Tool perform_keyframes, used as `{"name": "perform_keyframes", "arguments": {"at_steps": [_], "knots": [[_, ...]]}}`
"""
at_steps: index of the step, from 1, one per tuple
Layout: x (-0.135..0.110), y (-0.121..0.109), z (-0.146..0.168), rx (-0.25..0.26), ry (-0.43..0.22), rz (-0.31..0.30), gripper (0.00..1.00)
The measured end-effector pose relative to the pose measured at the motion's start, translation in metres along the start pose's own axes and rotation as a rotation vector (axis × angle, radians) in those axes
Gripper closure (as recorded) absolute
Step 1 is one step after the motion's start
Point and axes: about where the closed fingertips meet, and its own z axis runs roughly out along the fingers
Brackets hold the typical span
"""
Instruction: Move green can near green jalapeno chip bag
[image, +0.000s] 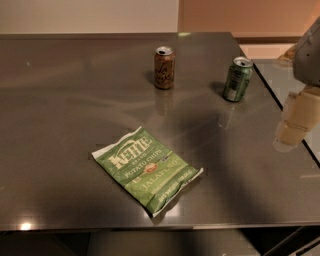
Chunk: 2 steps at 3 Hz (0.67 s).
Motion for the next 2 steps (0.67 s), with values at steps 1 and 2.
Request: {"name": "perform_keyframes", "arguments": {"at_steps": [1, 2], "knots": [[0.0, 0.0, 0.0, 0.0, 0.0, 0.0, 0.0], [-0.006, -0.021, 0.008, 0.0, -0.049, 0.02, 0.0]]}}
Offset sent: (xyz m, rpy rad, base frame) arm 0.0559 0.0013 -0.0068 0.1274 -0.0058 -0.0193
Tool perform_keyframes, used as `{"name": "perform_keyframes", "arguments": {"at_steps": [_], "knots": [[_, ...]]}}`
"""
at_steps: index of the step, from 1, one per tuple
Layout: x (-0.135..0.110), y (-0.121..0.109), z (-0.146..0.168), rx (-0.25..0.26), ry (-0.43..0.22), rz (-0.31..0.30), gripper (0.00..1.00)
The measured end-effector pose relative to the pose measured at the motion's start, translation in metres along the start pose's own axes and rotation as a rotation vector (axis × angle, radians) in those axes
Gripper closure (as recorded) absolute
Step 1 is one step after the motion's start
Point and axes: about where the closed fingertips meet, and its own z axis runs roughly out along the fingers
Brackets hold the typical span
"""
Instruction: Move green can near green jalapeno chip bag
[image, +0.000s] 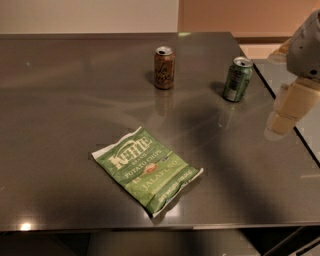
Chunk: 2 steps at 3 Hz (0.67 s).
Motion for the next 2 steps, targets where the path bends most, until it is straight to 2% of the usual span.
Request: {"name": "perform_keyframes", "arguments": {"at_steps": [2], "knots": [[0.005, -0.088, 0.023, 0.043, -0.12, 0.122, 0.0]]}}
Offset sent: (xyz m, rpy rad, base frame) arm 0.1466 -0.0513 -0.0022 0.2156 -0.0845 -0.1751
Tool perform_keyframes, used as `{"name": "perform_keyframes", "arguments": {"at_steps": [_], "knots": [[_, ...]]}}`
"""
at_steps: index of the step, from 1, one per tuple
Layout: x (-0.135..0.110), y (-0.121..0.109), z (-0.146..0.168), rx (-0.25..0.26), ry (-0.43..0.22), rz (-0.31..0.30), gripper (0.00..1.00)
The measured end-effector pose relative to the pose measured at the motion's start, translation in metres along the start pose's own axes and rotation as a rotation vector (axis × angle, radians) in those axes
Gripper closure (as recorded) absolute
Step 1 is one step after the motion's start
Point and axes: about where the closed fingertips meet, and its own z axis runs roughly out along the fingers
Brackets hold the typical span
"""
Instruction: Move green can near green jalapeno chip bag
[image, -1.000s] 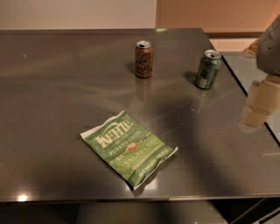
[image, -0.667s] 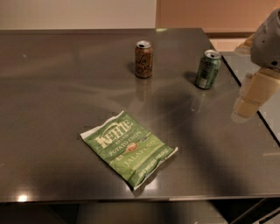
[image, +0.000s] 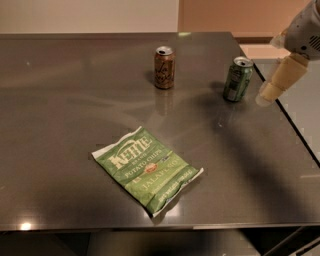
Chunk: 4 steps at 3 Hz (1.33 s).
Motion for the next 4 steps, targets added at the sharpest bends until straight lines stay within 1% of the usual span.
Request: {"name": "perform_keyframes", "arguments": {"at_steps": [1, 2, 3, 4], "knots": [[0.007, -0.046, 0.014, 0.024, -0.049, 0.08, 0.0], [0.01, -0.076, 0.039, 0.008, -0.084, 0.139, 0.0], [0.007, -0.092, 0.069, -0.027, -0.106, 0.172, 0.0], [0.008, -0.102, 0.091, -0.045, -0.11, 0.203, 0.0]]}}
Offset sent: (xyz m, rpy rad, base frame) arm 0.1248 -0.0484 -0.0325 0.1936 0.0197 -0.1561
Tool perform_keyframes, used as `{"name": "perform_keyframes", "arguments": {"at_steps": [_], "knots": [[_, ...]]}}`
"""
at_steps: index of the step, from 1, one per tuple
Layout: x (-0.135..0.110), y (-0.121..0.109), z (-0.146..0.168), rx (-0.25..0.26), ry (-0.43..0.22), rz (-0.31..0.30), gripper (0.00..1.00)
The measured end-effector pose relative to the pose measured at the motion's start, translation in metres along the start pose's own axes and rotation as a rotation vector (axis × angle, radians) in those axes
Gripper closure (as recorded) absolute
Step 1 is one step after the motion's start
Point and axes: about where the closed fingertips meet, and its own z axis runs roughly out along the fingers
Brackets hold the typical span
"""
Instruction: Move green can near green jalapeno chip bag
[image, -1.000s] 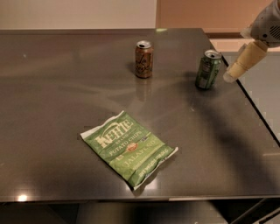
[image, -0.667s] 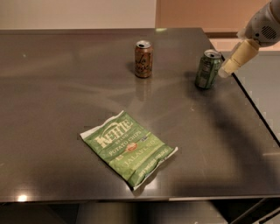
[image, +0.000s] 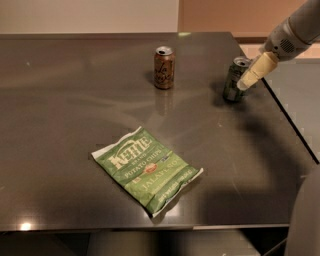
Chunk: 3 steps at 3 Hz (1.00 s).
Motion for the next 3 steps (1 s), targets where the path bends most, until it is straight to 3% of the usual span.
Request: {"name": "perform_keyframes", "arguments": {"at_steps": [1, 3], "knots": [[0.0023, -0.011, 0.0123, 0.002, -0.001, 0.031, 0.0], [-0.0024, -0.0185, 0.022, -0.003, 0.001, 0.059, 0.42]]}}
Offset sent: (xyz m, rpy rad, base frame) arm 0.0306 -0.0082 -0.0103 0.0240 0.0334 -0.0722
